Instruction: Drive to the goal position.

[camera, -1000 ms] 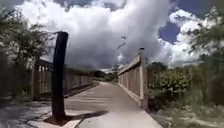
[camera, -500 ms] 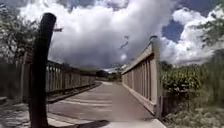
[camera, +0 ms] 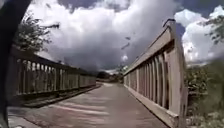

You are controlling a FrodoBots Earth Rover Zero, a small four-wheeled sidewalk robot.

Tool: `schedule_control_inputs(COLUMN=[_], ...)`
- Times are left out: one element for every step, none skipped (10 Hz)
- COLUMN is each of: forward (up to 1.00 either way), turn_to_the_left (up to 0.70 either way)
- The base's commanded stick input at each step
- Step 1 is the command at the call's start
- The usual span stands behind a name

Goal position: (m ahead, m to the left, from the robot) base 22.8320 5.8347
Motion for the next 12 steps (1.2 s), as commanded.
schedule_control_inputs(forward=[0.85, 0.85, 0.85, 0.85, 0.85, 0.85, 0.85, 0.85, 0.85, 0.85, 0.85, 0.85], turn_to_the_left=[0.0, 0.0, 0.0, 0.0, 0.0, 0.0, 0.0, 0.0, 0.0, 0.0, 0.0, 0.0])
